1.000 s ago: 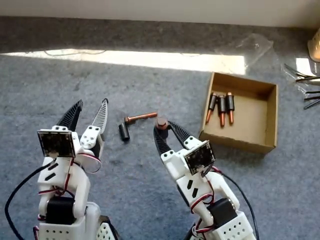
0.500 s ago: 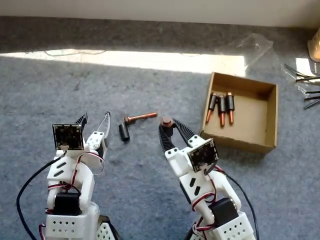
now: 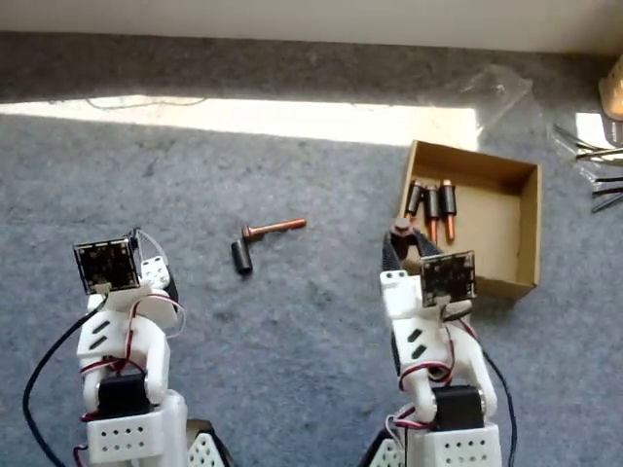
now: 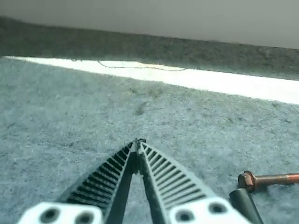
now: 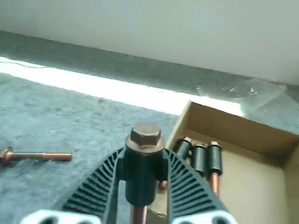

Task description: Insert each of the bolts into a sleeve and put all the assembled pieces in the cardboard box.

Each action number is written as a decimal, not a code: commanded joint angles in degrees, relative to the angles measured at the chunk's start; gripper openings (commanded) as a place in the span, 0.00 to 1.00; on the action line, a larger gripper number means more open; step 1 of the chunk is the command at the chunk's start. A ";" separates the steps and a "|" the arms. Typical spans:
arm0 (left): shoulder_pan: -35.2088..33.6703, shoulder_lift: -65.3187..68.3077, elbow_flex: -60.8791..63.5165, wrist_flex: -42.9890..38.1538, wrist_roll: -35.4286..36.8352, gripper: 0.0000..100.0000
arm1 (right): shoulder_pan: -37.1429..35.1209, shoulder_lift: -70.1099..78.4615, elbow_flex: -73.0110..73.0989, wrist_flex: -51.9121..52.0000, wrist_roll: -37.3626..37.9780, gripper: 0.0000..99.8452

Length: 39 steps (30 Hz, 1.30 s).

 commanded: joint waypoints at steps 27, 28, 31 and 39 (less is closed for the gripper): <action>3.38 -0.48 1.10 6.15 -0.44 0.02 | 18.51 56.84 -52.97 9.80 2.11 0.00; 3.38 -0.48 1.10 6.15 -0.44 0.02 | 18.51 60.44 -54.29 9.80 3.87 0.00; 3.38 -0.48 1.19 5.98 -0.44 0.02 | 18.51 70.64 -58.07 9.80 8.00 0.00; 3.30 -0.48 1.19 5.98 -0.44 0.02 | 18.51 93.58 -69.49 9.80 8.62 0.00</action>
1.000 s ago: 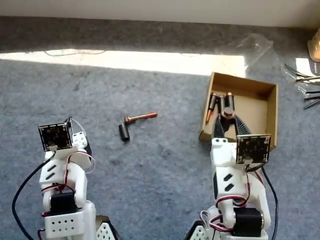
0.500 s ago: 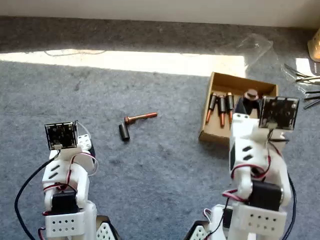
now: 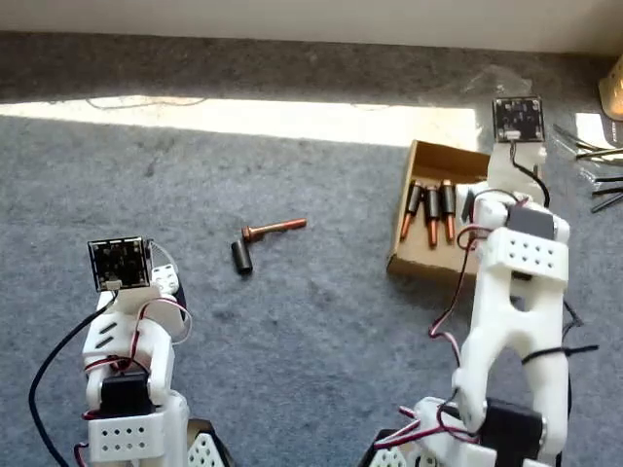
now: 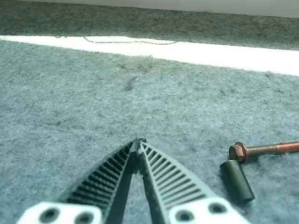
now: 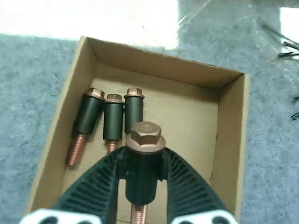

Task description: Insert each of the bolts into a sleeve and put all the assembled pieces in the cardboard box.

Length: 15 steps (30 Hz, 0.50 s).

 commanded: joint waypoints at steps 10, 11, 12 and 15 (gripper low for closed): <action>0.92 -0.48 1.19 0.00 -0.44 0.02 | 0.84 24.40 -18.51 -0.48 0.88 0.00; 0.92 -0.48 1.19 0.00 -0.44 0.02 | 0.84 25.71 -19.47 -0.48 0.88 0.00; 0.92 -0.48 1.19 0.00 -0.44 0.02 | 0.84 26.95 -20.44 -0.48 0.88 0.00; 0.92 -0.48 1.19 0.00 -0.44 0.02 | 0.84 29.93 -22.99 -0.48 0.88 0.00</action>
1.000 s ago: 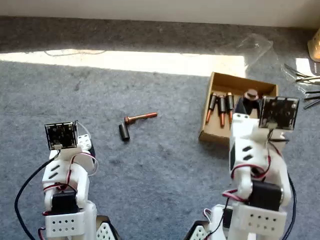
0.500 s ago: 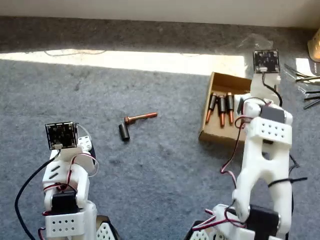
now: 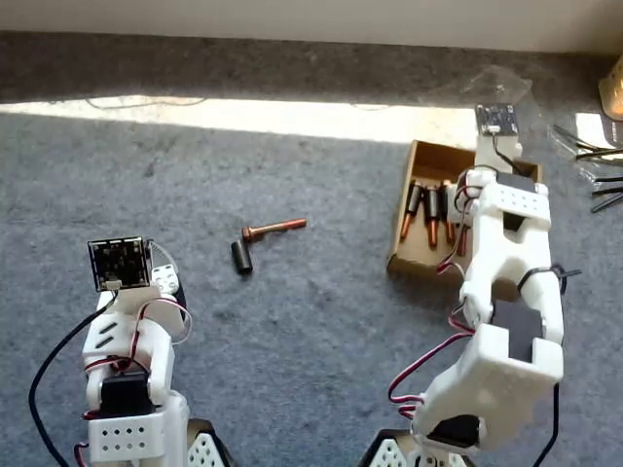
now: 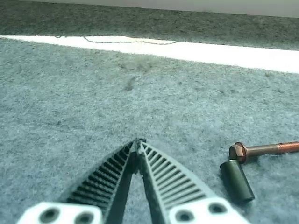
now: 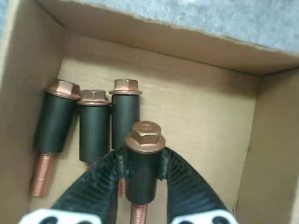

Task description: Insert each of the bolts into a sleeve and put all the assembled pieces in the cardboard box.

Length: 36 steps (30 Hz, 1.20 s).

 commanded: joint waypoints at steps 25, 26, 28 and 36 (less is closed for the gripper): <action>1.01 -0.48 1.19 0.00 -0.44 0.02 | 0.13 2.42 -7.08 -0.04 0.70 0.15; 1.01 -0.40 1.19 0.00 -0.44 0.02 | -0.04 1.63 -7.08 -0.04 0.62 0.15; 1.01 -0.40 1.19 0.00 -0.44 0.02 | -1.01 -1.19 -6.90 0.04 0.53 0.15; 0.75 -0.40 1.19 0.18 -0.44 0.02 | -8.66 -18.51 -6.55 7.60 0.53 0.15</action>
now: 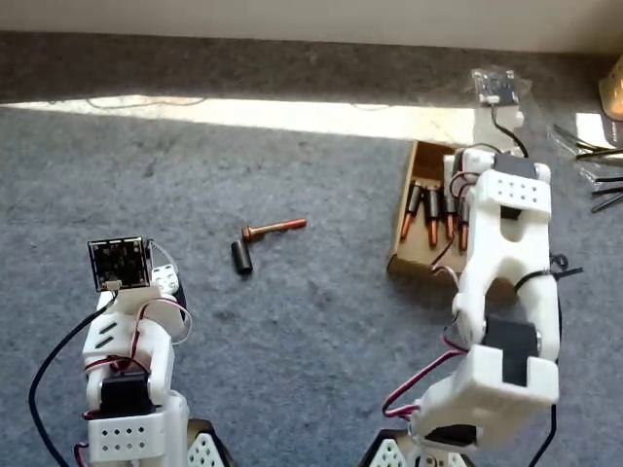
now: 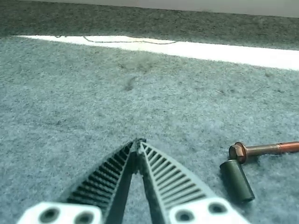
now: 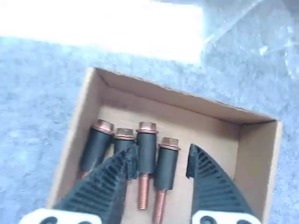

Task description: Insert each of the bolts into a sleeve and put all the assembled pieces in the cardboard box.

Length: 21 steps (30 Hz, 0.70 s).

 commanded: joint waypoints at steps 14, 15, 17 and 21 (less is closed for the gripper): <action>0.57 -0.40 1.19 0.09 -0.44 0.02 | -25.98 -22.37 -2.77 17.19 0.26 0.15; 0.57 -0.40 1.19 0.09 -0.44 0.02 | -27.74 -22.55 -2.77 18.33 -0.62 0.15; 0.48 -0.40 1.19 0.09 -0.44 0.02 | -30.99 -22.20 -2.95 21.67 -5.54 0.15; -2.77 -0.40 1.01 0.26 -0.44 0.02 | -36.62 -19.47 -6.37 24.66 -12.31 0.15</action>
